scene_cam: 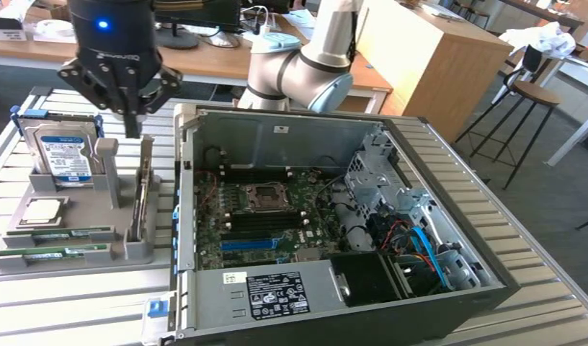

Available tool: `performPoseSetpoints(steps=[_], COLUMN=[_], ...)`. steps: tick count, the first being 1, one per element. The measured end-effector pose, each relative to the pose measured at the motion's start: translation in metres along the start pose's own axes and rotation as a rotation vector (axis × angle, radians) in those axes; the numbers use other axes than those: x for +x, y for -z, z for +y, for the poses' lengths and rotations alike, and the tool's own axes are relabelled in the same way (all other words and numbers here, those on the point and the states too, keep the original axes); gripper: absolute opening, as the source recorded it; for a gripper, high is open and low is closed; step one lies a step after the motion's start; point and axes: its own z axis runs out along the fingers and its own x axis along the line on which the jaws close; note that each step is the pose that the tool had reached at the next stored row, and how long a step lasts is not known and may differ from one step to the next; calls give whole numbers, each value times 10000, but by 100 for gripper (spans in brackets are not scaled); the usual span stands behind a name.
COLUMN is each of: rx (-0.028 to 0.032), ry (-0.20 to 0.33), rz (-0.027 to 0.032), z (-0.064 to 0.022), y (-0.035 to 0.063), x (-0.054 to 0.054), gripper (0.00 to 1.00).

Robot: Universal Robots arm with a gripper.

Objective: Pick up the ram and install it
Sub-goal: 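Reach for the ram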

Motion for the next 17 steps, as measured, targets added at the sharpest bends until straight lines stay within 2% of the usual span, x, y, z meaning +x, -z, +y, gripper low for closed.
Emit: performPoseSetpoints(steps=[17], rx=[1], ry=[0], rz=[2], z=[-40], y=[-10], x=[525], gripper=[10])
